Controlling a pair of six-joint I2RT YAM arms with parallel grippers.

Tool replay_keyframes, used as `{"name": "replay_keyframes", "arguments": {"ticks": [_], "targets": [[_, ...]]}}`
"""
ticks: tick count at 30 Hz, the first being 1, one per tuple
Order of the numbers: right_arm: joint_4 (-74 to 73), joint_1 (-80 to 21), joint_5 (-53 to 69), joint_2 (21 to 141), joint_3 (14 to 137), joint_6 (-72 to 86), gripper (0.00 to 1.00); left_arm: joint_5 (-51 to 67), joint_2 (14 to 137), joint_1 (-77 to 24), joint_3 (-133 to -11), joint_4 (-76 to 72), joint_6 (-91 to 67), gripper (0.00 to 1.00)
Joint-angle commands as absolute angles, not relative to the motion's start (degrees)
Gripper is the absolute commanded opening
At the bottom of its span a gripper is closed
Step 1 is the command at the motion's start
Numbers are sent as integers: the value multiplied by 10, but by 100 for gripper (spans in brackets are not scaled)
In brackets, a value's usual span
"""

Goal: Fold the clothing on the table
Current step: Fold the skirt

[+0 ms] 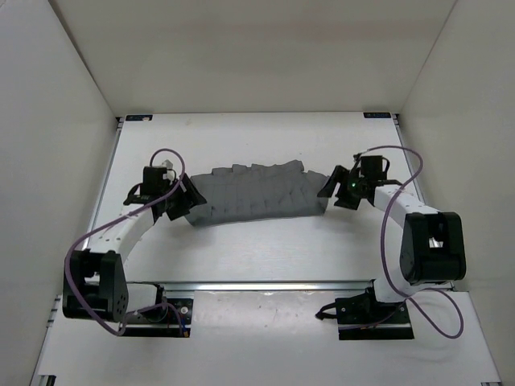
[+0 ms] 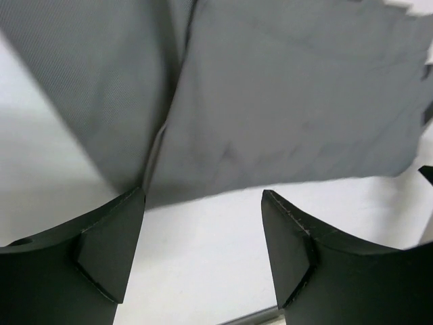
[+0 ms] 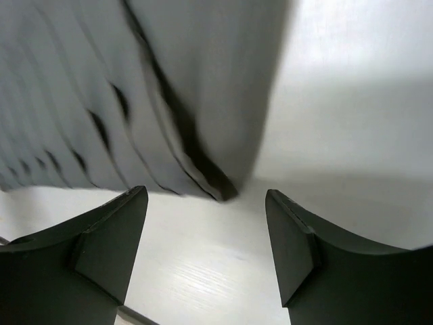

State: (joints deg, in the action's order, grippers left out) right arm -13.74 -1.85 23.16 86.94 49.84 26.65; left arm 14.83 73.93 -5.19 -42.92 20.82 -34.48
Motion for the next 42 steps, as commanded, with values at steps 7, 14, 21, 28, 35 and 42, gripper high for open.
{"name": "replay_keyframes", "arguments": {"ticks": [7, 14, 21, 28, 35, 42], "targets": [[-113, -56, 218, 889, 451, 278, 68, 119, 667, -52, -349, 233, -327, 80], [-68, -57, 234, 911, 432, 298, 59, 98, 672, -55, -324, 226, -328, 82], [-58, -60, 252, 937, 439, 299, 36, 79, 708, -73, -296, 188, -357, 83], [-36, -52, 272, 940, 432, 300, 17, 2, 692, -64, -262, 97, -418, 77], [-55, -30, 279, 927, 432, 290, 1, 32, 776, -83, -295, 54, -421, 13], [-167, 46, 262, 832, 433, 230, 0, 41, 801, -206, -330, 22, -473, 0]]}}
